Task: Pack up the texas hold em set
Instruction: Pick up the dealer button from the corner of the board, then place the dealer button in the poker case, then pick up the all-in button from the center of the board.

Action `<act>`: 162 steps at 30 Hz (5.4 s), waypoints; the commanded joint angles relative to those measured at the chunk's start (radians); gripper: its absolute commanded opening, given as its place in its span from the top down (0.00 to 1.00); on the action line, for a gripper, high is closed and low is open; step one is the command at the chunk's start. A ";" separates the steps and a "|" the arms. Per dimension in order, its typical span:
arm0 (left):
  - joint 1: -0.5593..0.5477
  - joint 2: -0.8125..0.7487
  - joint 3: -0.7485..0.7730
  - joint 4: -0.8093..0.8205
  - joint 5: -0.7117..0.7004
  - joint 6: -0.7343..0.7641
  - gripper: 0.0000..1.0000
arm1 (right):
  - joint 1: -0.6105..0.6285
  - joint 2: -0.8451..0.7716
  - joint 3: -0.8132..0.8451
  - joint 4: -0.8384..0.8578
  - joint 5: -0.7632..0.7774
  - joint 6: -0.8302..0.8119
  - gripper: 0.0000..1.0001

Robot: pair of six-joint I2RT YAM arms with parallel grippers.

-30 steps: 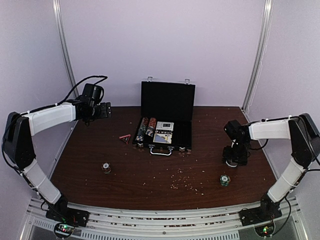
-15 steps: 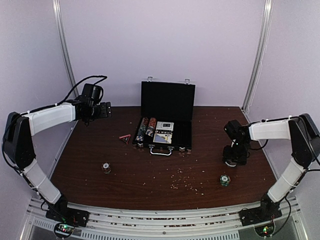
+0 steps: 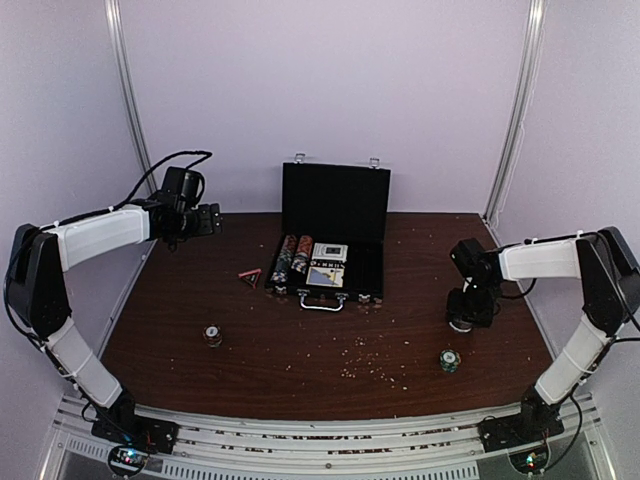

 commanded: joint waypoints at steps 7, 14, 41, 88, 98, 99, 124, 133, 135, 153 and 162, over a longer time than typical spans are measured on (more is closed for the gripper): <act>0.020 -0.034 0.023 0.026 0.010 0.018 0.08 | -0.002 0.052 0.003 -0.064 0.041 -0.026 0.44; 0.029 -0.039 0.027 0.033 0.019 0.038 0.08 | 0.087 0.035 0.160 -0.134 0.045 0.020 0.45; 0.066 -0.211 -0.038 -0.122 0.214 0.212 0.07 | 0.493 0.596 1.059 -0.097 0.027 0.090 0.46; 0.074 0.260 0.135 -0.239 0.543 0.162 0.15 | 0.430 0.556 1.094 0.059 0.049 0.162 0.17; 0.072 0.381 0.209 -0.267 0.578 0.224 0.19 | 0.406 0.479 0.954 0.146 0.055 0.203 0.17; 0.072 0.390 0.218 -0.266 0.578 0.230 0.19 | 0.405 0.479 0.954 0.148 0.056 0.202 0.17; -0.016 0.506 0.321 -0.318 0.540 0.273 0.18 | 0.400 0.500 0.938 0.155 0.041 0.209 0.17; -0.036 0.525 0.325 -0.318 0.482 0.281 0.18 | 0.400 0.484 0.896 0.177 0.033 0.221 0.18; -0.042 0.535 0.331 -0.324 0.445 0.284 0.18 | 0.400 0.480 0.888 0.179 0.032 0.219 0.18; -0.061 0.573 0.336 -0.350 0.365 0.309 0.32 | 0.399 0.463 0.844 0.200 0.036 0.228 0.18; -0.061 0.589 0.350 -0.351 0.342 0.319 0.31 | 0.400 0.464 0.841 0.208 0.029 0.230 0.18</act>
